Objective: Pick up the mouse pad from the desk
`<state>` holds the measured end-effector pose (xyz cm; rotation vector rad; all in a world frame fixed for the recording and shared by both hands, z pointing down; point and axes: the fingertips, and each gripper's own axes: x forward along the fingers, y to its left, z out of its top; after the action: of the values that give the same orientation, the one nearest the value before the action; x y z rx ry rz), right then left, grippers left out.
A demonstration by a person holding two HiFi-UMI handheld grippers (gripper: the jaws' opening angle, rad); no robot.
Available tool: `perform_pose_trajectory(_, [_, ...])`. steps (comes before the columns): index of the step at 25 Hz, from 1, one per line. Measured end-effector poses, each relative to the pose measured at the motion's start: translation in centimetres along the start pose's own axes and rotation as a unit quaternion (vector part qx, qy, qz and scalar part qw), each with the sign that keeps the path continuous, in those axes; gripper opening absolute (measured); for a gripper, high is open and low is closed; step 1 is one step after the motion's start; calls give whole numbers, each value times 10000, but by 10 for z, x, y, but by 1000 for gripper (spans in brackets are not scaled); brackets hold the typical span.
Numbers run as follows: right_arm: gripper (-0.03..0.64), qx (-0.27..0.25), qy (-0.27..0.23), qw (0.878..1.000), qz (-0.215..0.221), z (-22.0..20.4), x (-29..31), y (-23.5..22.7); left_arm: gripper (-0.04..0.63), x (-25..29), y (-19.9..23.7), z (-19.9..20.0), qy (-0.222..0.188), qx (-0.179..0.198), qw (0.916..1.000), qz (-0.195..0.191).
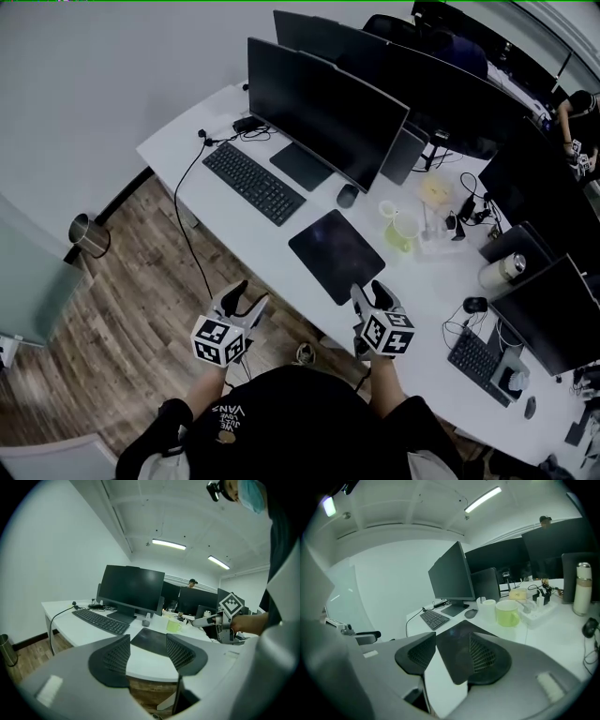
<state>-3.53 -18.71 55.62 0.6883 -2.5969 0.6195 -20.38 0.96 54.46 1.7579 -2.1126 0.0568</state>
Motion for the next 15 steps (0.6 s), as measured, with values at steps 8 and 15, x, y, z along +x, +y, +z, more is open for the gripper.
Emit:
perform_pose_trajectory(8, [210, 67, 221, 9997, -80, 11, 29, -49, 216, 67, -4, 7, 236, 88, 9997, -79])
perform_pose_trajectory(15, [210, 297, 433, 9978, -401, 1, 44, -71, 216, 104, 9, 4, 613, 146, 9978, -215])
